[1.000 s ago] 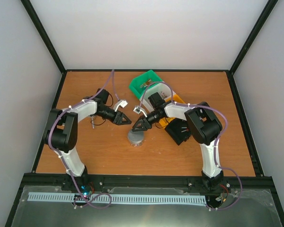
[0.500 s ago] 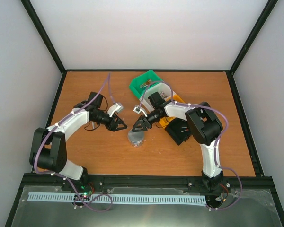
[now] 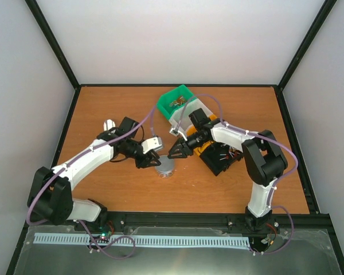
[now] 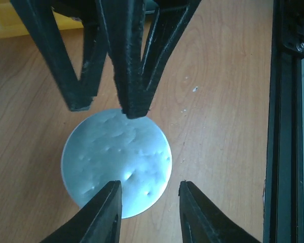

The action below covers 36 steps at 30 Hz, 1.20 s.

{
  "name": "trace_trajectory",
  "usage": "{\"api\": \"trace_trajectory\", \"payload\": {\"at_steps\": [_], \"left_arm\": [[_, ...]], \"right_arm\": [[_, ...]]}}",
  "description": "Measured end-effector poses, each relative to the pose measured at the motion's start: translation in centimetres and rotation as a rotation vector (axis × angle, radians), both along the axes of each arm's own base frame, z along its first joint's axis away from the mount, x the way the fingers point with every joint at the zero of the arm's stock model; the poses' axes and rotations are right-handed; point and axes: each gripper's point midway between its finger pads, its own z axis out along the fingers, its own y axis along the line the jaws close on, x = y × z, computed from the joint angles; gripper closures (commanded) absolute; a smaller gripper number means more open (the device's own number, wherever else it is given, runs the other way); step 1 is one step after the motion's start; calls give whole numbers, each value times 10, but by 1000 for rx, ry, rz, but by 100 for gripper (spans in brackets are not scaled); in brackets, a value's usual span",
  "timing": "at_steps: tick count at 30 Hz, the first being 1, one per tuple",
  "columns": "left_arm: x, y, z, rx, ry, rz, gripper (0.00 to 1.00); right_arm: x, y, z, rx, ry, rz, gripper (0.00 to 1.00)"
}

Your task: Pack the candies

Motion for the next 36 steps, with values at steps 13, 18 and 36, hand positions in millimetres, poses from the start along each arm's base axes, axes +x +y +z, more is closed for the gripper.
{"api": "trace_trajectory", "payload": {"at_steps": [13, 18, 36], "left_arm": [[-12, -12, -31, 148, -86, -88, 71], [-11, -13, -44, 199, -102, -102, 72], [0, -14, -51, 253, -218, -152, 73]], "right_arm": [[-30, -17, -18, -47, 53, 14, 69], [-30, -16, -24, -54, 60, 16, 70], [-35, -16, -39, -38, 87, 38, 67]]}}
